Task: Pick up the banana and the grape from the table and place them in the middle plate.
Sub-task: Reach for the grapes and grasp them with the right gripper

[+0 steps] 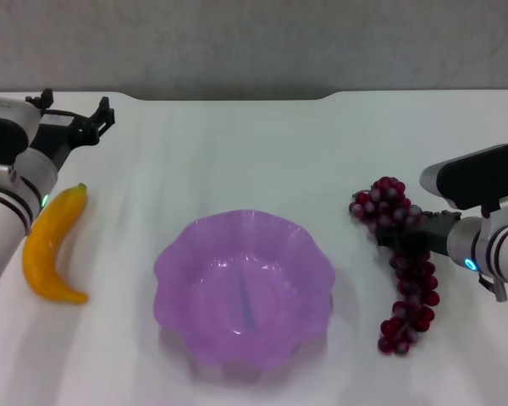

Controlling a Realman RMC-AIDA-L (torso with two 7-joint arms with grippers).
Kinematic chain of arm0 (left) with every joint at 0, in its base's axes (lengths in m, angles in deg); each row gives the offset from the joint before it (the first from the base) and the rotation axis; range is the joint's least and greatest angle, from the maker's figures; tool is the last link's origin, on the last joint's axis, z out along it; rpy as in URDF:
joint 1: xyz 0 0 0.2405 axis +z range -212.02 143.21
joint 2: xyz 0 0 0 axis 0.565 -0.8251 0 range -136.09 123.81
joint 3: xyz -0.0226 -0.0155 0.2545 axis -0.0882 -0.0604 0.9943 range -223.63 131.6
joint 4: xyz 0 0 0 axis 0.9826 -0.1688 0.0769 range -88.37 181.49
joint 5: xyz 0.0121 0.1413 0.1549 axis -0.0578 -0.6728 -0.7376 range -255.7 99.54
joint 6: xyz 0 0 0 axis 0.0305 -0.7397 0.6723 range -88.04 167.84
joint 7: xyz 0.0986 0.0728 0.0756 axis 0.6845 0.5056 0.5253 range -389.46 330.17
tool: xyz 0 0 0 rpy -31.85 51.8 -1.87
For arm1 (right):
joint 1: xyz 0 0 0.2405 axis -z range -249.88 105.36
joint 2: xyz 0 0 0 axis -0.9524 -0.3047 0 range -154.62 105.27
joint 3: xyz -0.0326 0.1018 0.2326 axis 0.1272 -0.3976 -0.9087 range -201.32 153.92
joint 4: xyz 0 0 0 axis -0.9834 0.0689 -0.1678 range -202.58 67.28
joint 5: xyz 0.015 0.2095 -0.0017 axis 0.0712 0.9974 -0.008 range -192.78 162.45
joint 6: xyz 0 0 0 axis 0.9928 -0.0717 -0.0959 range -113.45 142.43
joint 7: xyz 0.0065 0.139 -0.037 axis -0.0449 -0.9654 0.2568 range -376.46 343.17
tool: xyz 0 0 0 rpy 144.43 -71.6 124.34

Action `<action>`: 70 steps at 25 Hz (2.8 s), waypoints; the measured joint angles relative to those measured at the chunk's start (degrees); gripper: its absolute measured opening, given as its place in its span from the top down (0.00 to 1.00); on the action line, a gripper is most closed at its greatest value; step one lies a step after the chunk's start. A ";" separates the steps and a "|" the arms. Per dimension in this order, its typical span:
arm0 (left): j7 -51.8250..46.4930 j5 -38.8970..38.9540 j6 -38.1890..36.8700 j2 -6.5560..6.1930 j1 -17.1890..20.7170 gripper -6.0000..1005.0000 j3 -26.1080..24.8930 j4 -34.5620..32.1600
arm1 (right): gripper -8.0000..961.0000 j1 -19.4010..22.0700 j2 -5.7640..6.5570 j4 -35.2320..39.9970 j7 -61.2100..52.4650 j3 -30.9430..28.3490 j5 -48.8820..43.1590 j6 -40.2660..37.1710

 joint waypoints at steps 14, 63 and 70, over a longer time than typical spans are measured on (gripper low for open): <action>-0.06 0.15 0.00 0.09 -0.23 0.11 0.00 0.10 | 0.24 -0.32 -0.01 -0.69 -0.62 0.06 0.09 -0.70; -0.04 0.14 0.09 0.00 -0.22 0.11 0.00 0.52 | 0.44 1.14 -0.01 -0.16 -1.25 5.22 0.17 -6.99; -0.07 0.23 0.00 -0.01 -0.22 0.11 0.00 0.52 | 0.44 1.24 -0.01 -0.16 -1.25 5.22 0.17 -7.36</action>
